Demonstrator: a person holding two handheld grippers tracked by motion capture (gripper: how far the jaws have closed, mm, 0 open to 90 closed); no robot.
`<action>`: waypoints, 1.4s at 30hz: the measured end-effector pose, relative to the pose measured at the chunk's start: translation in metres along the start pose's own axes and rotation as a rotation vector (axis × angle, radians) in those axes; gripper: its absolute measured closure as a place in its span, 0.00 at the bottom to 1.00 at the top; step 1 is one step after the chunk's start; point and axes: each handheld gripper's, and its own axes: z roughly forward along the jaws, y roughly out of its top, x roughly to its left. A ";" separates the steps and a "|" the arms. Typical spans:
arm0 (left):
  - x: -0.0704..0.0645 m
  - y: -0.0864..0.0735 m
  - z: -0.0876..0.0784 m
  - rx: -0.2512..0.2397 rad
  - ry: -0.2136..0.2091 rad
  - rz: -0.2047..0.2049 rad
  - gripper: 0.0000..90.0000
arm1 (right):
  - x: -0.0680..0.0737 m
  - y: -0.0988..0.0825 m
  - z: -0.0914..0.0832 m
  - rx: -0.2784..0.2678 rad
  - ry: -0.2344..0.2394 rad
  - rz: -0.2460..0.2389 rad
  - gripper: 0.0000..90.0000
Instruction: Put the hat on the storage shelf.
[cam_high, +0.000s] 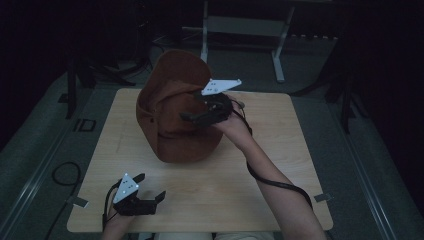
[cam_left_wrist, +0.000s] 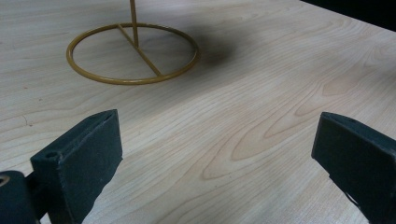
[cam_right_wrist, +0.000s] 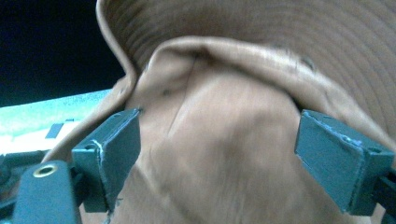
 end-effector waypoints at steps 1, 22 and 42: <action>0.000 0.000 0.000 0.000 -0.001 -0.001 0.03 | 0.000 -0.003 -0.002 0.003 0.000 -0.002 0.16; -0.002 -0.002 0.001 0.003 0.006 0.010 0.03 | 0.026 -0.128 -0.036 0.062 0.039 0.084 0.15; -0.002 -0.002 0.003 0.005 0.010 0.006 0.03 | 0.041 -0.229 -0.082 0.084 -0.005 0.135 0.15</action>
